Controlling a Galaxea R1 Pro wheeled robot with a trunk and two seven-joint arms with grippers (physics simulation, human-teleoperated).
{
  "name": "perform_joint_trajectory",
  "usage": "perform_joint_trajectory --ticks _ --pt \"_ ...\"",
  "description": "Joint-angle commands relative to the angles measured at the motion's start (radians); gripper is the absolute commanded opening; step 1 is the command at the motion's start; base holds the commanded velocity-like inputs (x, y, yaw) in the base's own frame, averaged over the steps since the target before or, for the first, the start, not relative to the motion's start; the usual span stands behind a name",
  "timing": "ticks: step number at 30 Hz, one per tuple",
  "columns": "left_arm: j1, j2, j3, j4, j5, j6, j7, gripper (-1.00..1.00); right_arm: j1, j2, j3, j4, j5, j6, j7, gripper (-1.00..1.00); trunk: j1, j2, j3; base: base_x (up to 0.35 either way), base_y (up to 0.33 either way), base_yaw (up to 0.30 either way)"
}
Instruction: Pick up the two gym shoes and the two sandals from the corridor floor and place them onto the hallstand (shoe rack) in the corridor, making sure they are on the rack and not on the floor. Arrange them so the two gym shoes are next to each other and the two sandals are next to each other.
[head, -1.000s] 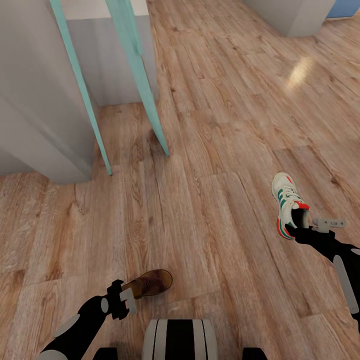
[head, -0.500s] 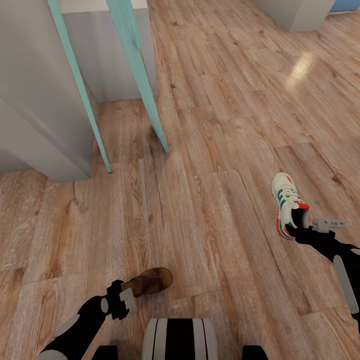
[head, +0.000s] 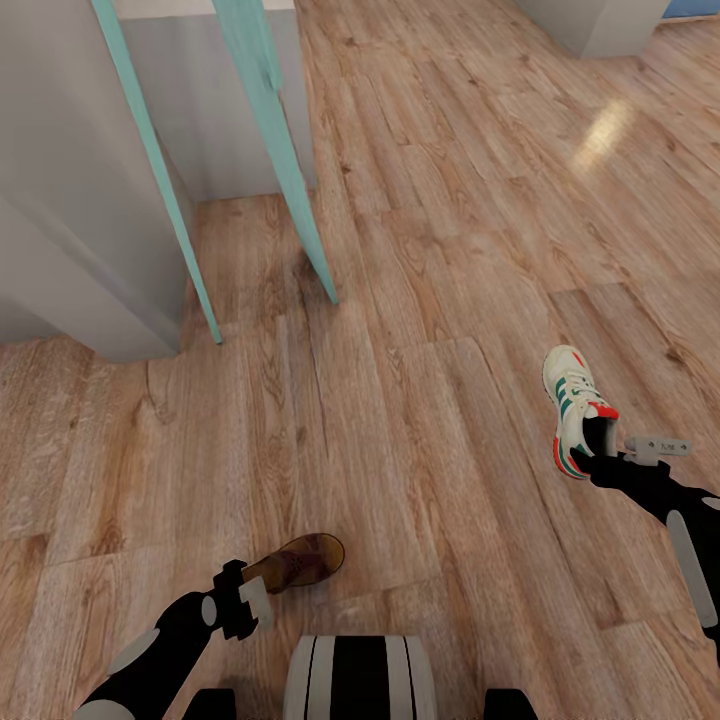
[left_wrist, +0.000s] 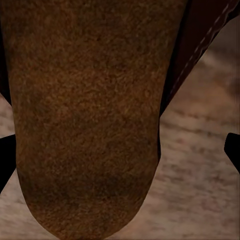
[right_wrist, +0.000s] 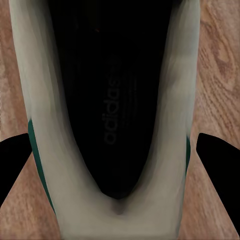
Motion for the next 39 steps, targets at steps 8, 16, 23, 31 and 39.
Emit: perform_joint_trajectory --ticks 8,16,23,31,39 --pt "0.001 0.003 -0.005 -0.001 -0.004 0.037 0.024 1.00 0.000 0.000 -0.001 0.000 -0.009 0.006 0.000 -1.00 0.000 0.000 -0.001 0.029 0.000 0.000" --pt "0.002 0.002 -0.005 -0.001 -0.005 0.043 0.058 -1.00 0.000 -0.001 -0.001 0.000 -0.009 0.006 0.000 -1.00 0.000 0.000 -0.001 0.002 0.000 0.000" --pt "-0.001 0.001 -0.004 -0.001 -0.004 0.045 0.069 -1.00 0.000 0.000 -0.001 0.000 -0.009 0.006 0.000 -1.00 0.000 0.000 -0.001 0.000 0.000 0.000" --pt "-0.001 0.000 -0.004 -0.002 -0.004 0.045 0.075 -1.00 0.000 0.000 -0.001 0.000 -0.010 0.006 0.000 -1.00 0.000 0.000 -0.001 0.000 0.000 0.000" --pt "-0.001 0.001 -0.004 -0.003 -0.004 0.045 0.076 -1.00 0.000 0.000 -0.001 -0.001 -0.010 0.006 0.000 -1.00 0.000 0.000 -0.001 0.000 0.000 0.000"
